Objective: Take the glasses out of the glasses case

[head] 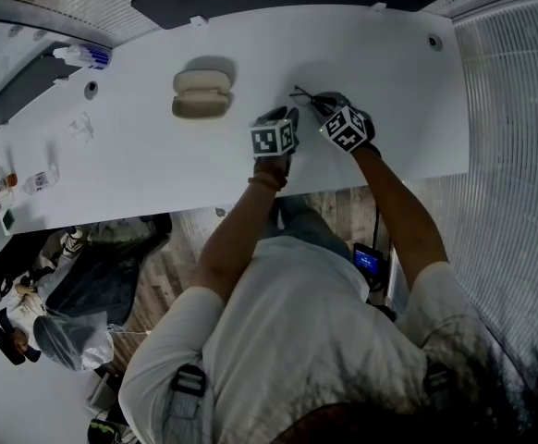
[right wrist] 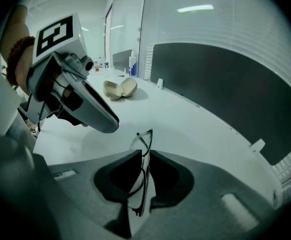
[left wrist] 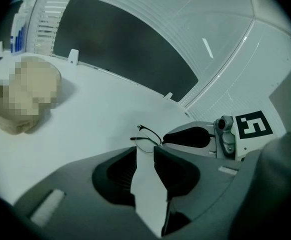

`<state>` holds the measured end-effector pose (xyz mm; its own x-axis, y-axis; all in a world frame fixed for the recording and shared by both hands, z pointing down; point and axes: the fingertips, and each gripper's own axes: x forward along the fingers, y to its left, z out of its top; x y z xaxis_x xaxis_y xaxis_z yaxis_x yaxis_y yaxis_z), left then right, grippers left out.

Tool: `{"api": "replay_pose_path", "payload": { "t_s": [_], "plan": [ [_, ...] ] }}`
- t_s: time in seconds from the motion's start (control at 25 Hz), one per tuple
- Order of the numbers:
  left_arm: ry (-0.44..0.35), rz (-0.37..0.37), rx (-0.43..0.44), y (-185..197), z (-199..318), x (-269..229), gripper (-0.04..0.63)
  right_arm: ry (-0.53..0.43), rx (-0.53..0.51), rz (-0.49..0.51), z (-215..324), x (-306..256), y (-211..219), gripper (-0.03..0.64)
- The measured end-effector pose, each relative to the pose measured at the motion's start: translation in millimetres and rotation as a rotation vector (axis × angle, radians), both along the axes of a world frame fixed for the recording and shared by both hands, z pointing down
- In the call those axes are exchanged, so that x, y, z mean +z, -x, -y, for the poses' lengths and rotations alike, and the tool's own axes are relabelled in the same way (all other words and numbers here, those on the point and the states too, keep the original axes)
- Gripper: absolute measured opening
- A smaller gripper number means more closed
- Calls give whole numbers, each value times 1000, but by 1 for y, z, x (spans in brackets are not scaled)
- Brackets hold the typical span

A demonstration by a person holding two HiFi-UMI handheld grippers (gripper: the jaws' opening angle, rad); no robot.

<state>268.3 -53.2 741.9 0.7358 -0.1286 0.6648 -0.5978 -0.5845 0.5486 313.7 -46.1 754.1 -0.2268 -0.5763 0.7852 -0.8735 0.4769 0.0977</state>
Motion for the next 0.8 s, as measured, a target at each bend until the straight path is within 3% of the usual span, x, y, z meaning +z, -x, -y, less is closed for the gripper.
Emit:
{"api": "replay_pose_path", "payload": {
  "t_s": [0.36,0.48,0.6,0.8],
  "plan": [
    [-8,-5,-5,-1,2,-5,114,-18,6,-11,2,-6,-2,49],
    [-16,-11,-8,-1,3,-11,112,-31,11,-3,1,-14,-3,2],
    [-34,-43,-4,-2,6,-23,3,-61,33,18,4,-27,-2,0],
    [-66,-70,5,0,9,-45,3,-110,64,41,1,-51,4,0]
  ]
}}
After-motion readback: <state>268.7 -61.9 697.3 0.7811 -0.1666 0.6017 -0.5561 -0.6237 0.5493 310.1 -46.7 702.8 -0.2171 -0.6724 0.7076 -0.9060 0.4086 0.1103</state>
